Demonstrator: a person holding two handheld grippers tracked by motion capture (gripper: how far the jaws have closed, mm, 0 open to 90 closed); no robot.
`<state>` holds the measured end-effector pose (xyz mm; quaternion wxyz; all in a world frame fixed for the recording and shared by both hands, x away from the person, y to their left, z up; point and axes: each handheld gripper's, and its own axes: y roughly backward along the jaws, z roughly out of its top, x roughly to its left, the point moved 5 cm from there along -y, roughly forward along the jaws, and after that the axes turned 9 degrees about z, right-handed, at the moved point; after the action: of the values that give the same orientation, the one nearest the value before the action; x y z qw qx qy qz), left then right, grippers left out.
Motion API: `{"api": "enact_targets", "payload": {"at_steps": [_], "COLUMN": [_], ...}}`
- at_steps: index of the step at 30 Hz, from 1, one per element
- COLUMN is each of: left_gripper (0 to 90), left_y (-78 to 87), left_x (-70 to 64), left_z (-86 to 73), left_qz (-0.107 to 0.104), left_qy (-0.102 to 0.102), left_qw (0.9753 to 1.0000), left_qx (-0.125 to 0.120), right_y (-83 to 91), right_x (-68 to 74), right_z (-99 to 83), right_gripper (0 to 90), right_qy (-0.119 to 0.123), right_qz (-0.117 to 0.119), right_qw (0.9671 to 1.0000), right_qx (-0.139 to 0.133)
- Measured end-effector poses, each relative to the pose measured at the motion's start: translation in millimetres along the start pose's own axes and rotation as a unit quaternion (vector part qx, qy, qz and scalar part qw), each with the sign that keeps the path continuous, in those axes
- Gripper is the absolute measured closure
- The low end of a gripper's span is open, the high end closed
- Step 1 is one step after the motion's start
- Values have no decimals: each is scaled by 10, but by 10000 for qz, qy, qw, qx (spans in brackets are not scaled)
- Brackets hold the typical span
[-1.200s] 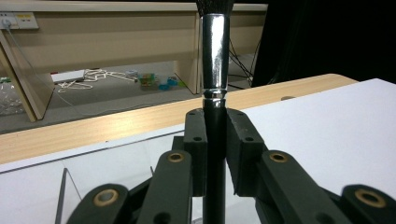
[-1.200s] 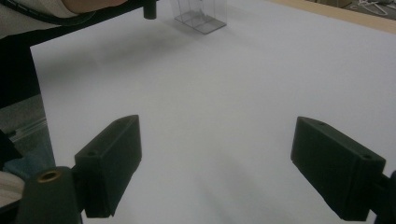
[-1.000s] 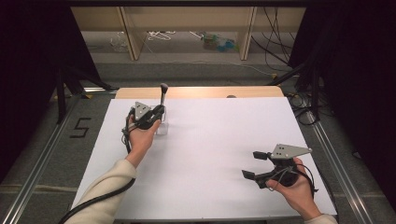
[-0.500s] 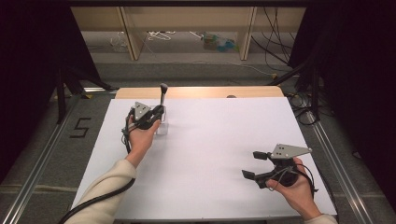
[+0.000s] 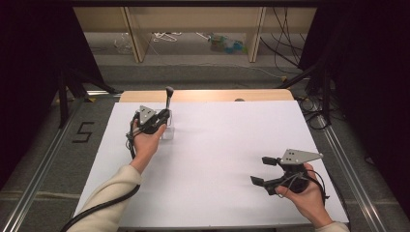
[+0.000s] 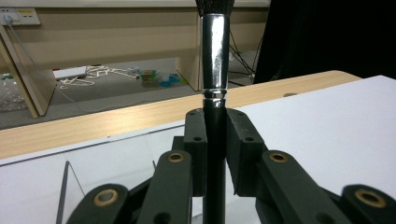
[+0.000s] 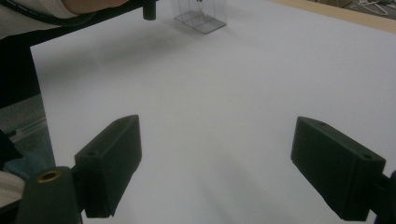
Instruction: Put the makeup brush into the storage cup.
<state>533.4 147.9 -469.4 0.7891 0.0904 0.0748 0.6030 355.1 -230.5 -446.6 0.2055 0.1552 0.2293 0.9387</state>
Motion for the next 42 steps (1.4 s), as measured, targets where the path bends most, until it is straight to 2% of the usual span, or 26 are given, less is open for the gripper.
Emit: {"api": "enact_targets", "payload": {"at_steps": [13, 18, 20, 22, 23, 25, 28, 30, 35, 37, 42], "left_gripper": [788, 780, 700, 578, 518, 419, 339, 293, 220, 206, 191], "left_y": [3, 10, 40, 64, 74, 104, 142, 163, 196, 209, 250], "left_x": [12, 21, 29, 37, 50, 53, 45, 28, -16, -36, -81], "left_z": [-9, 3, 28, 59, 78, 110, 166, 193, 248, 266, 314], "left_qz": [26, 4, 20, -23, -25, 14, -105, -177, -285, -323, -391], "left_qy": [49, 148, 233, 417, 403, 509, 533, 515, 253, 123, -53], "left_qw": [10000, 9999, 9997, 9991, 9990, 9984, 9979, 9976, 9980, 9980, 9974], "left_qx": [39, -9, -66, -111, -175, -233, -365, -415, -512, -533, -606], "right_y": [-11, -12, -12, -10, 1, -8, -8, -6, -7, -4, 0], "right_x": [1, 3, 3, 4, 2, 3, 5, 6, 6, 7, 8], "right_z": [3, 3, 2, 2, -1, 2, 3, 4, 4, 5, 6], "right_gripper": [170, 170, 170, 169, 169, 169, 169, 169, 169, 169, 169], "right_qy": [17, 18, 19, 16, 19, 20, 27, 21, 20, 19, 22], "right_qz": [31, 36, 40, 47, 9, 37, 44, 42, 43, 47, 52], "right_qw": [10000, 10000, 10000, 10000, 10000, 10000, 10000, 10000, 10000, 10000, 10000], "right_qx": [-55, -58, -53, -60, 4, -52, -63, -63, -64, -69, -83]}}
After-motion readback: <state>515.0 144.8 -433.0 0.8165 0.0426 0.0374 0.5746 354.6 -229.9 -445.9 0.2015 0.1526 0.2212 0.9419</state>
